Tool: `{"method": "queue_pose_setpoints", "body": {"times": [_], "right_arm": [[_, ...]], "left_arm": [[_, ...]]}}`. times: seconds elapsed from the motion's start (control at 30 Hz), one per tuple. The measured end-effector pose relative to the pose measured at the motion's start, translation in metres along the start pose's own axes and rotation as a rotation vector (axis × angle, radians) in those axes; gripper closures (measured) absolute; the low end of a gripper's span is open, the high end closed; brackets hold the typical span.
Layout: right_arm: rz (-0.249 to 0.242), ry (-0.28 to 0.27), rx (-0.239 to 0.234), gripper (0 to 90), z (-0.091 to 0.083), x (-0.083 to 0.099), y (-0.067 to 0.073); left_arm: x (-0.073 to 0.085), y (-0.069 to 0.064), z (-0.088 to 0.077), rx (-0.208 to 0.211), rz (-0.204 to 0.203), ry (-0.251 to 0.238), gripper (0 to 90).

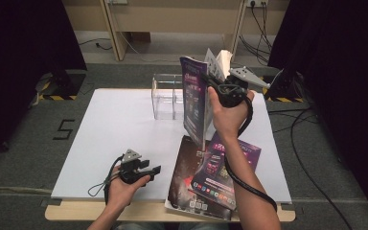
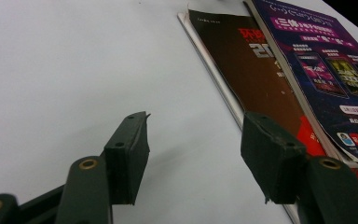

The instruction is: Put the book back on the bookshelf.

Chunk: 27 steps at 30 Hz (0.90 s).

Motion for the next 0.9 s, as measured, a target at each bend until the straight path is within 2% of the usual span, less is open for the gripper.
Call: {"method": "queue_pose_setpoints", "body": {"times": [0.5, 0.9], "right_arm": [[0.001, -0.004, 0.015, 83.3, 0.018, 0.001, -0.002], [0.008, -0.016, 0.032, 83.3, 0.028, -0.005, -0.006]], "left_arm": [[-0.001, 0.002, -0.001, 0.0, -0.009, -0.008, 40.6], [-0.001, 0.002, -0.001, -0.007, -0.007, -0.012, 40.6]]}}
Point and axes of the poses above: each handheld gripper's, and its own axes: z roughly forward along the jaws, x roughly out of its underside, y roughly to its left, the point moved 5 cm from there along z, roughly forward along the jaws, and after that the axes turned 1 degree about -y, right-handed, at the moved point
